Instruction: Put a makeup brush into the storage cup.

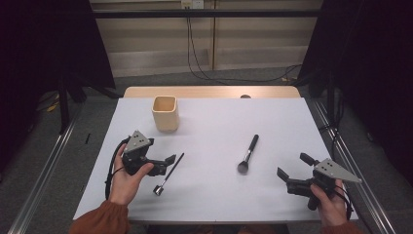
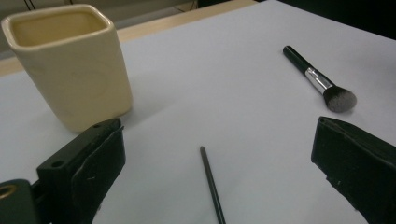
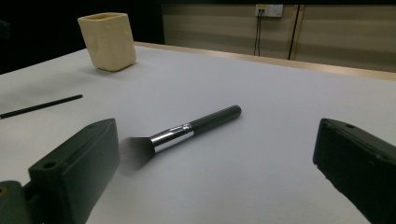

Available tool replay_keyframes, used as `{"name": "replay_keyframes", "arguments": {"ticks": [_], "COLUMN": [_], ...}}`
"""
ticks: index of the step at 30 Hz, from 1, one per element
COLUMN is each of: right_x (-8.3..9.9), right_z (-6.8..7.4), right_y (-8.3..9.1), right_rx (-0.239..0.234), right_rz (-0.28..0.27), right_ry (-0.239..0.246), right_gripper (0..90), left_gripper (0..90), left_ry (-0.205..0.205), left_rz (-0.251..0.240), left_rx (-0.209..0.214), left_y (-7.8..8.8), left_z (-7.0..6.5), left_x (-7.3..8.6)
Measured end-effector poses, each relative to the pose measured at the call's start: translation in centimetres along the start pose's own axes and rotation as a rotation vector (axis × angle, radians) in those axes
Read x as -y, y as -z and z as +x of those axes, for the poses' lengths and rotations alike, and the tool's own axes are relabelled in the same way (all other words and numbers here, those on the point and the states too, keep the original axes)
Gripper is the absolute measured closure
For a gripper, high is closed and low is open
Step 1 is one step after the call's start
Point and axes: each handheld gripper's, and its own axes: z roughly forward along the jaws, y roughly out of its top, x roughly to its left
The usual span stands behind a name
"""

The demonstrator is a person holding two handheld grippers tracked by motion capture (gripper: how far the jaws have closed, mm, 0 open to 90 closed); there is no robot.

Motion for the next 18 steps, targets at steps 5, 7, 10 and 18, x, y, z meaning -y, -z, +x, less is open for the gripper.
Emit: {"name": "replay_keyframes", "arguments": {"ticks": [5,7,10,18], "right_x": [-0.01,-0.01,-0.01,-0.02], "right_z": [0.0,0.01,-0.01,0.03], "right_y": [-0.07,-0.09,-0.04,-0.07], "right_rx": [0.0,-0.001,-0.002,-0.004], "right_rz": [0.002,0.002,0.001,0.002], "right_ry": [0.001,0.003,0.002,0.002], "right_gripper": [0.2,0.2,0.2,0.3], "left_gripper": [4.6,4.8,5.1,5.4], "left_ry": [-0.011,-0.016,-0.026,-0.034], "left_rz": [0.053,0.089,0.124,0.265], "left_rx": [-0.013,-0.029,-0.039,0.009], "left_y": [-0.2,-0.23,-0.26,-0.98], "left_z": [0.22,0.34,0.43,0.4], "left_x": [-0.08,-0.13,-0.15,-0.52]}}
